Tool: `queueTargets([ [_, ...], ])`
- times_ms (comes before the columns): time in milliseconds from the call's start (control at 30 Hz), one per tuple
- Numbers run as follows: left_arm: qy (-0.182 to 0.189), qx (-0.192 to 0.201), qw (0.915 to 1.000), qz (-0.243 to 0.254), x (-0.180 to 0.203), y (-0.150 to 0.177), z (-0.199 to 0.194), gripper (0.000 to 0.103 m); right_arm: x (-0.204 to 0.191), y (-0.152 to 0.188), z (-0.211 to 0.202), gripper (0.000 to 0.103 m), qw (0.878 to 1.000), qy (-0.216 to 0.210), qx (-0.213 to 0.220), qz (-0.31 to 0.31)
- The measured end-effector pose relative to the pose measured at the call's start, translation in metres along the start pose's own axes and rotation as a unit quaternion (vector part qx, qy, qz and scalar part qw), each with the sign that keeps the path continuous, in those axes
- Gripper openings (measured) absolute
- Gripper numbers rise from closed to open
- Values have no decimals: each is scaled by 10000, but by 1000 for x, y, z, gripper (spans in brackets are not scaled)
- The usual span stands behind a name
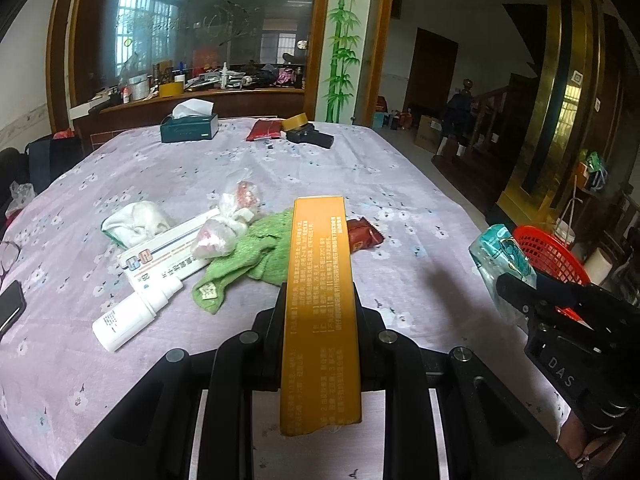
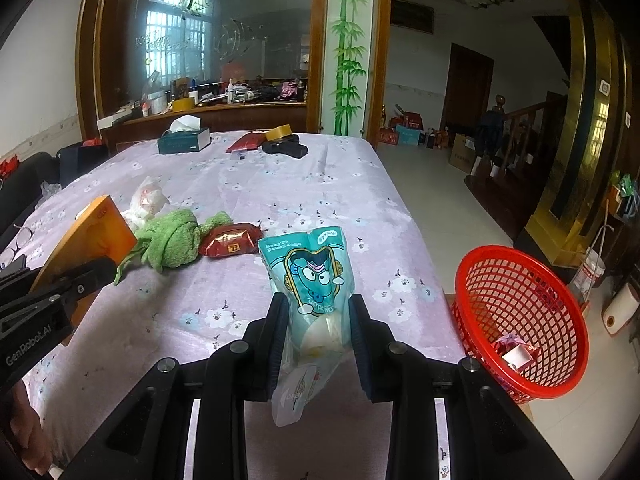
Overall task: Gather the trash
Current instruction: 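Carry both held items over the red wastebasket and open both tools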
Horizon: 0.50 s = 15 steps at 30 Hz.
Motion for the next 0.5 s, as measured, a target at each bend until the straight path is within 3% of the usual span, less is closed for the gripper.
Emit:
queueTargets([
  [267,121,-46,9998,167,24,-6,4,22,20,0,-1,33,9997,5,17,229],
  [500,510,-52,9974,497,76,-20,6,22,65,-1,-7,33,9969,-7,62,790],
])
Point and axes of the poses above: each gripper's, at about its wrist camera, not at the fingertips, and z roughly the way its jaws point, x to its right, y to its underside, the point moved 9 cm from there along z, roughly the way its jaws point, and after that the axes turned 6 degrees about x, right-handed, at the moved point
